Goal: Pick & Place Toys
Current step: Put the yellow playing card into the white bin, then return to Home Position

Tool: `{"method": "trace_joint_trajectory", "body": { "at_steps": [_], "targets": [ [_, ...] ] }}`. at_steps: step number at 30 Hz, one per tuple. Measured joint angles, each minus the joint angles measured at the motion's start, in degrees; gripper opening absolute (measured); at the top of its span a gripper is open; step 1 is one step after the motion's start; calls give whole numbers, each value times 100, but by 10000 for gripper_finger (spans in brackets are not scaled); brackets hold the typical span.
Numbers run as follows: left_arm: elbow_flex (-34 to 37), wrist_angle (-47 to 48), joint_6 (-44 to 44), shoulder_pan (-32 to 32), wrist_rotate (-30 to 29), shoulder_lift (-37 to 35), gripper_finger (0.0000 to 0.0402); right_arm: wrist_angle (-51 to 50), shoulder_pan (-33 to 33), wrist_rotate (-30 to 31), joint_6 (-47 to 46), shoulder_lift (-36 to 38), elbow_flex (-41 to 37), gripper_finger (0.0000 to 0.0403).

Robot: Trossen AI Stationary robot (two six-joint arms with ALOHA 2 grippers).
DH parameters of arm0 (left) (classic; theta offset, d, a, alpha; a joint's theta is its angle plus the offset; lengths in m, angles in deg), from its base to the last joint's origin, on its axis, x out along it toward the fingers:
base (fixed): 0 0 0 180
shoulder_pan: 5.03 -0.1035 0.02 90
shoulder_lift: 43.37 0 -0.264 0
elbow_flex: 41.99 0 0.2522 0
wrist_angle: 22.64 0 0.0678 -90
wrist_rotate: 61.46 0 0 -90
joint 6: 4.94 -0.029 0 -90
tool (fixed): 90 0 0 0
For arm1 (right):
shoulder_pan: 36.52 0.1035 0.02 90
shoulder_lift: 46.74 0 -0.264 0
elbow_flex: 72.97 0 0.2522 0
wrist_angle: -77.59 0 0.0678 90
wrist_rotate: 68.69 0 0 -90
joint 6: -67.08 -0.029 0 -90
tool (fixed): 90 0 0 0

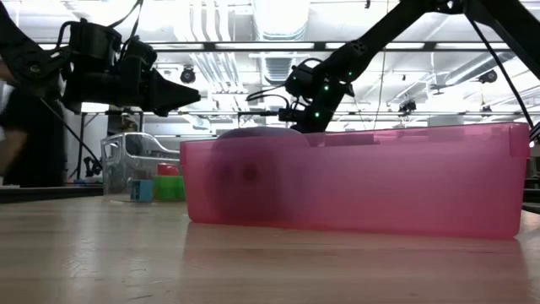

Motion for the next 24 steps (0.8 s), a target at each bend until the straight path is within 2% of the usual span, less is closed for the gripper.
{"method": "trace_joint_trajectory", "body": {
  "at_steps": [2,6,9,11,13,18,24],
  "targets": [
    [-1,-2,0,0,-1,0,142,64,-2,7,-11,88,0,367],
    [-7,-7,2,0,0,0,142,78,2,4,-4,195,-2,308],
    [-8,-8,2,0,0,0,142,40,2,4,0,237,-15,281],
    [-9,-80,7,0,-1,1,142,146,13,-179,0,312,-26,272],
    [-9,-147,24,0,0,-2,142,438,23,-618,-3,457,-134,266],
    [-9,-176,57,-1,0,-37,142,2461,181,-1584,-357,943,-912,253],
    [-4,32,243,-2,-1,-508,142,5620,432,-1740,-566,1614,-2669,238]
  ]
}}
